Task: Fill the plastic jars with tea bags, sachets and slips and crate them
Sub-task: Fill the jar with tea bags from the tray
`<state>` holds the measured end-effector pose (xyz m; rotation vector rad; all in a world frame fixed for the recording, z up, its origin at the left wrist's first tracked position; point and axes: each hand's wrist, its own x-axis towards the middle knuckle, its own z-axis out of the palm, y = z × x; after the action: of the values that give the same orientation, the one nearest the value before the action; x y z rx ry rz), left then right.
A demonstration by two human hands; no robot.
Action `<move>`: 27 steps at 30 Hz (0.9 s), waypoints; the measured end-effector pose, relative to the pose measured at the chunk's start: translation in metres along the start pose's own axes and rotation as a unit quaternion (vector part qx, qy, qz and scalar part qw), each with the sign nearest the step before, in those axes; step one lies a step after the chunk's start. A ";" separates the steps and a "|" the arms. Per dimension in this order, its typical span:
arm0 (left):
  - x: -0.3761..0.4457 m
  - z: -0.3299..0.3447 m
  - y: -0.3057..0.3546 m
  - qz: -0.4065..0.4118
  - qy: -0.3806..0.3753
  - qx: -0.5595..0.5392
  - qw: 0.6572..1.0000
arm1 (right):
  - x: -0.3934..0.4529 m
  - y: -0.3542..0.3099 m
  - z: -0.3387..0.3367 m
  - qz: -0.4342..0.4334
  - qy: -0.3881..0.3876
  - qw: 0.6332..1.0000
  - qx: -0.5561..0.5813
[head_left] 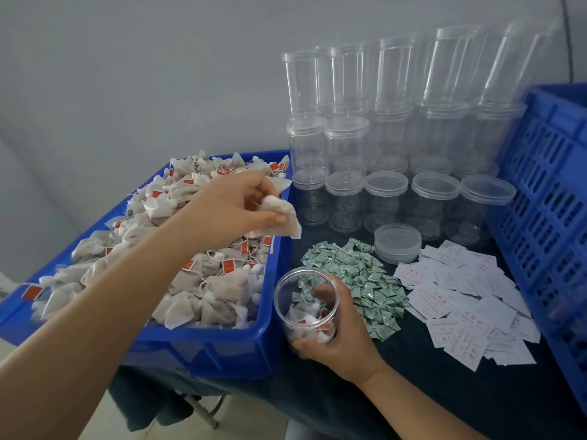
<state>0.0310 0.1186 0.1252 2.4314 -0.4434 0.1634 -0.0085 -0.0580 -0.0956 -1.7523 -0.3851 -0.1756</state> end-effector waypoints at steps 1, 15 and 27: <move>-0.003 0.002 0.003 0.000 -0.020 -0.013 1.000 | 0.000 0.000 0.000 0.002 -0.001 1.000 0.000; -0.026 0.052 -0.009 0.049 -0.193 0.071 0.977 | 0.004 0.005 0.001 0.004 0.002 1.000 0.018; -0.032 0.090 -0.008 0.179 -0.111 0.223 0.952 | 0.004 0.008 -0.001 -0.004 -0.002 1.000 0.025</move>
<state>0.0045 0.0769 0.0431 2.8005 -1.0476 0.1580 -0.0014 -0.0597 -0.1014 -1.7027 -0.3971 -0.1678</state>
